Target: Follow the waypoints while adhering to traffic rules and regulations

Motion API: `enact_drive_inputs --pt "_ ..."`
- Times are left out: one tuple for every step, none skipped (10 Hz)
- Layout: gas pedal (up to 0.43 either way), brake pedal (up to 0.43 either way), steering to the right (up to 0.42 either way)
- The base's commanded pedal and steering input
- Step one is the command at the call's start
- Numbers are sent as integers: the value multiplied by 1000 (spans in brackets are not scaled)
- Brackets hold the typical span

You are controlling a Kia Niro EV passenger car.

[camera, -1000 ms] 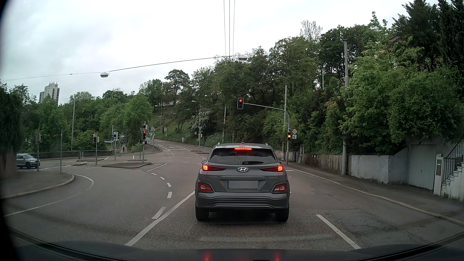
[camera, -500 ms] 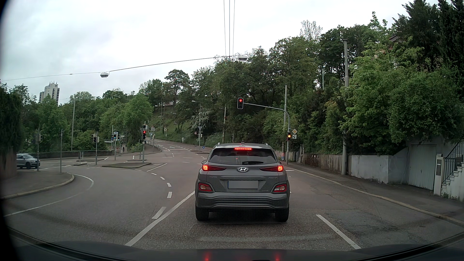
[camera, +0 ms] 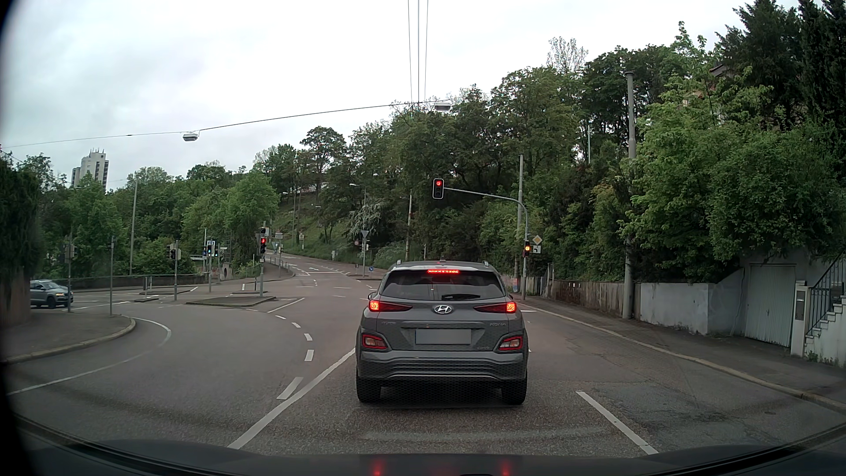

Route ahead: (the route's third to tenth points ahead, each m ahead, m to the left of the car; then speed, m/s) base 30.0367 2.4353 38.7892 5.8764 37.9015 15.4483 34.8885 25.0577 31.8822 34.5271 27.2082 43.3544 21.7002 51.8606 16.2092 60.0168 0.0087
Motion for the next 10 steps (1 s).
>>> enact_drive_inputs --pt "0 280 -4" --pt "0 280 -4" --pt "0 280 -4" --pt "0 274 -4" --pt "0 280 -4" --pt "0 274 -4" --pt "0 274 -4" --pt "0 280 -4" --pt "0 280 -4" --pt "0 280 -4"
